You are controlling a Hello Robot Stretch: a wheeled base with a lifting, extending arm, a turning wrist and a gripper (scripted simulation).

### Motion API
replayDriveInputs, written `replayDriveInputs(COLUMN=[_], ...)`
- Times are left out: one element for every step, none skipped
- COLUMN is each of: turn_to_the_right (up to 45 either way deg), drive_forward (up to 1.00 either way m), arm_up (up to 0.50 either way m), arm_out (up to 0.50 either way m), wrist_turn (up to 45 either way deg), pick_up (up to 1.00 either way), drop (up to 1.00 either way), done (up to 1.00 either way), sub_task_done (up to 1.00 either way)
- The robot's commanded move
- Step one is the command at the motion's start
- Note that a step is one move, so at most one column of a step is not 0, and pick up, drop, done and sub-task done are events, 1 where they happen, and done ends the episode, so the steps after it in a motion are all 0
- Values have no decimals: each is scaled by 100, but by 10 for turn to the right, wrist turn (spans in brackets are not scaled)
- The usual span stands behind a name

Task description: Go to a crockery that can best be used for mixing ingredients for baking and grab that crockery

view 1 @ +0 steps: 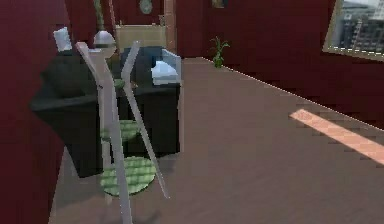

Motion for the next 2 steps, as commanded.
replayDriveInputs(turn_to_the_right=[240,0], drive_forward=[0,100], arm_up=[0,0], arm_out=[0,0], wrist_turn=[0,0], pick_up=[0,0], drop=[0,0], done=[0,0], sub_task_done=[0,0])
